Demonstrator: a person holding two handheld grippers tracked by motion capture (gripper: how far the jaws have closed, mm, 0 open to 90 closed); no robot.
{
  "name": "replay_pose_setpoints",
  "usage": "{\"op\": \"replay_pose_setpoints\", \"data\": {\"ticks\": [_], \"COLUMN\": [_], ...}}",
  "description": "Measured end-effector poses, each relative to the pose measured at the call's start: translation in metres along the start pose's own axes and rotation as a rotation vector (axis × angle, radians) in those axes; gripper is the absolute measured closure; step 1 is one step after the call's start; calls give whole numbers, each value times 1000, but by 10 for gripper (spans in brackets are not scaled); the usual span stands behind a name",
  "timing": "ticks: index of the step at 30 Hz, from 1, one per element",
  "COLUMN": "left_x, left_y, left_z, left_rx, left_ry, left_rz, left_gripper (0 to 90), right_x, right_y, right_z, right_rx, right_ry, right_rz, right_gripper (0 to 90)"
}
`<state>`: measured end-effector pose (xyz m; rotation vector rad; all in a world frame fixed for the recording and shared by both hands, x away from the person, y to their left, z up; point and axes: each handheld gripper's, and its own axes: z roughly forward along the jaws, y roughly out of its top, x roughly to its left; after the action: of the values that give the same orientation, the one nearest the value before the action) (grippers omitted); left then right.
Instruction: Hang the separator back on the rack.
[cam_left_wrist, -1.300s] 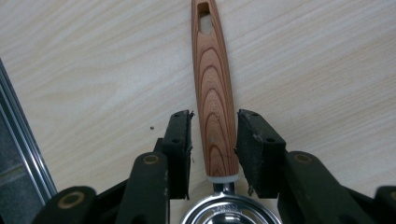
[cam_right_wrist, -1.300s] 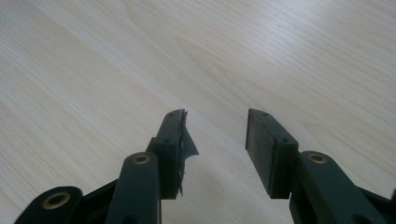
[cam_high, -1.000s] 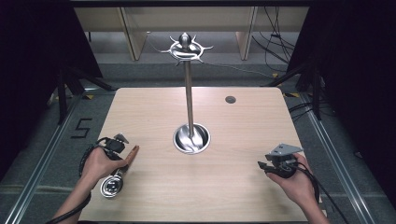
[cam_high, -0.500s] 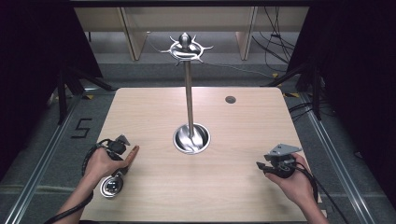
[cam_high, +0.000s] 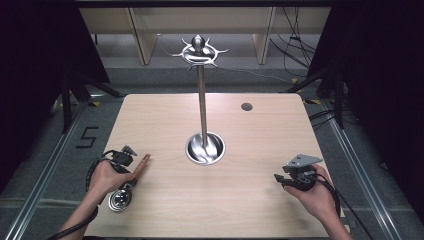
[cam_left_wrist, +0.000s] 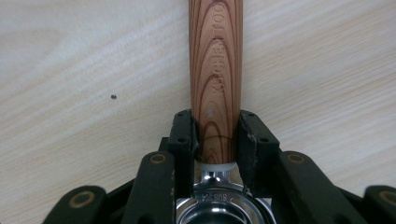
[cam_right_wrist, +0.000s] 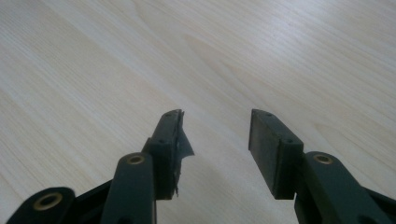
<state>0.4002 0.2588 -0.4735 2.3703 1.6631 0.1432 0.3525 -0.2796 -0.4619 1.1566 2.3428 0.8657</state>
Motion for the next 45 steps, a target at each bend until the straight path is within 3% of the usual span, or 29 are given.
{"op": "replay_pose_setpoints", "data": {"ticks": [1,2,3,4,5,6,8,9,10,11,15,17,19,21,22,24,26,27,31,32,34,36,39,42,45], "left_x": [0,0,0,0,-3,-2,-5,-5,-2,-2,-4,-5,-5,-5,-6,-7,-9,-9,-15,-17,-18,-22,-25,-28,-32], "left_y": [0,-2,-2,-4,-5,-6,-10,-10,-11,-11,-22,-27,-31,-34,-36,-38,-38,-38,-39,-39,-39,-40,-40,-42,-45], "left_z": [0,-6,-6,-10,-12,-14,-19,-19,-23,-23,-34,-37,-42,-47,-48,-51,-52,-53,-56,-58,-59,-62,-64,-68,-74], "left_rx": [0,-47,-47,-80,-111,-123,-165,-165,-206,-206,-330,-389,-420,-454,-466,-523,-566,-583,-669,-687,-709,-766,-809,-896,-936], "left_ry": [0,-17,-17,-40,-46,-50,-62,-62,-70,-70,-83,-104,-111,-106,-103,-116,-139,-139,-133,-130,-140,-177,-162,-169,-118], "left_rz": [0,3,3,10,-6,11,4,4,60,60,62,57,74,104,106,111,91,104,76,82,83,74,71,12,11], "left_gripper": [683,683,683,683,683,683,683,683,683,684,684,684,683,683,683,683,683,683,683,683,683,683,683,683,683], "right_x": [0,1,1,1,-1,-3,-4,-3,-2,-2,-4,-2,-3,-2,-4,-4,-4,-4,-3,-5,-6,-6,-5,-5,-5], "right_y": [0,-1,-1,-1,0,0,-1,-1,0,0,0,-1,0,1,0,0,0,0,-1,0,0,0,0,0,0], "right_z": [0,1,1,0,-1,-3,-3,-4,-5,-5,-2,-2,-3,-4,-3,-3,-4,-4,-3,-4,-4,-4,-4,-3,-4], "right_rx": [0,-11,-11,-1,4,18,10,12,15,15,6,4,10,6,-4,-5,-2,2,-16,-7,-5,-5,-2,-13,-4], "right_ry": [0,-4,-4,1,1,5,3,6,11,11,6,8,7,8,-5,-7,-5,4,-12,-8,-7,-5,4,3,0], "right_rz": [0,7,7,12,-1,-23,-33,-13,13,13,-29,-13,-24,2,-22,-22,-15,-8,4,-20,-21,-17,-7,-11,-19], "right_gripper": [556,554,554,551,549,549,548,548,548,548,547,546,546,545,545,544,542,542,538,537,537,535,534,533,532]}}
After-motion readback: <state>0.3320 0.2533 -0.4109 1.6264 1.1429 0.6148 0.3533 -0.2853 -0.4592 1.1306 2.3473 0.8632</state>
